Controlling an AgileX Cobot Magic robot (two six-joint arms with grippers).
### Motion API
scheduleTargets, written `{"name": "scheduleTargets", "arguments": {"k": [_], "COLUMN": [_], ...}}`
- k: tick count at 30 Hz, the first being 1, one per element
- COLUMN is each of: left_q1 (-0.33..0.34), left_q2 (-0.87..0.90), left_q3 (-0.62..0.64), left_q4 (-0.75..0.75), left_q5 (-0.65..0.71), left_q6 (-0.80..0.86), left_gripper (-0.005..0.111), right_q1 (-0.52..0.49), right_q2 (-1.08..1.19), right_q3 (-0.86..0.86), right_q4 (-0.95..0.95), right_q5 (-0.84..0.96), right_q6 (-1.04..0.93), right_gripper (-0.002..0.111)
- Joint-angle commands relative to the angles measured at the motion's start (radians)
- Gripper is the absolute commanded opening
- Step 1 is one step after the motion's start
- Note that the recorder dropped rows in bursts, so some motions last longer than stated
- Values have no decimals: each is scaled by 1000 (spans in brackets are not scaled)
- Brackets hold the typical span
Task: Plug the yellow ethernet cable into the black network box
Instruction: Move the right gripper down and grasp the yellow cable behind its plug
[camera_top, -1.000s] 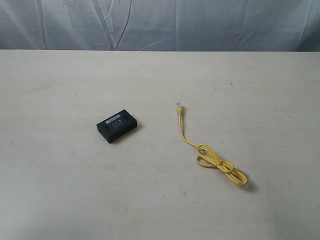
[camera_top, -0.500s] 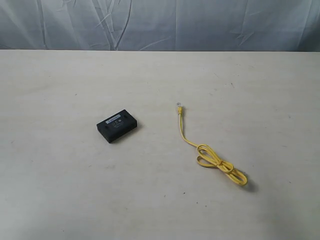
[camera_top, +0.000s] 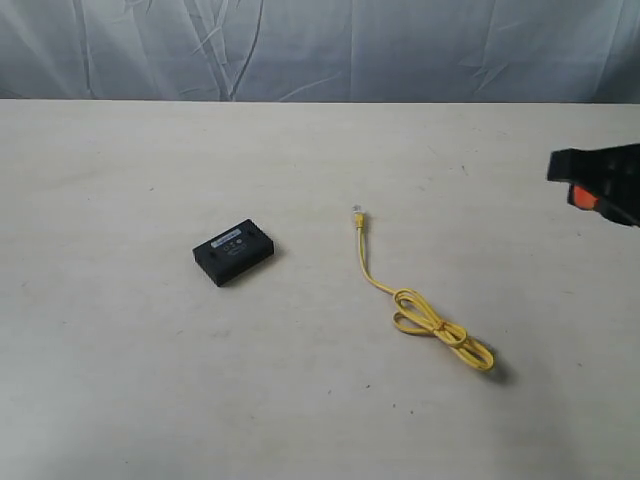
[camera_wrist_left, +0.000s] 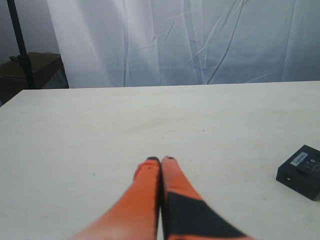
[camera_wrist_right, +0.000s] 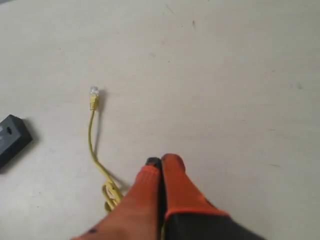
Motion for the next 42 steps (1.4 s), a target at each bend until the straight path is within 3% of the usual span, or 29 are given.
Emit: {"name": "scheduleTargets", "arguments": {"k": [1,8,14,17,23,31,37,42], "left_q1": [2,2,2,2,2,2,2,2], "left_q2": [-4,-4,-4,-4,-4,-4,-4,-4], "left_q3": [3,3,3,3,3,3,3,3], "left_q4": [3,3,3,3,3,3,3,3], "left_q5": [-2,-2,-2,-2,-2,-2,-2,-2], "left_q6": [-1,-1,-1,-1,-1,-1,-1,-1], "left_gripper": [0,0,0,0,0,0,0,0], "right_q1": [115,309,374,376,376,396,411,411], "right_q2": [190,537,806,903,972,1020,1034,1042], "right_q3": [-129,-429,-701,-781,-807,-807,-810,-812], "right_q4": [12,-96,-350,-360,-335,-345,-361,-424], "right_q5": [15,123,269,260,244,265,211,207], "right_q6": [-10,-7,207,230,230,369,420,448], "right_gripper": [-1,-1,-1,-1,-1,0,26,29]}}
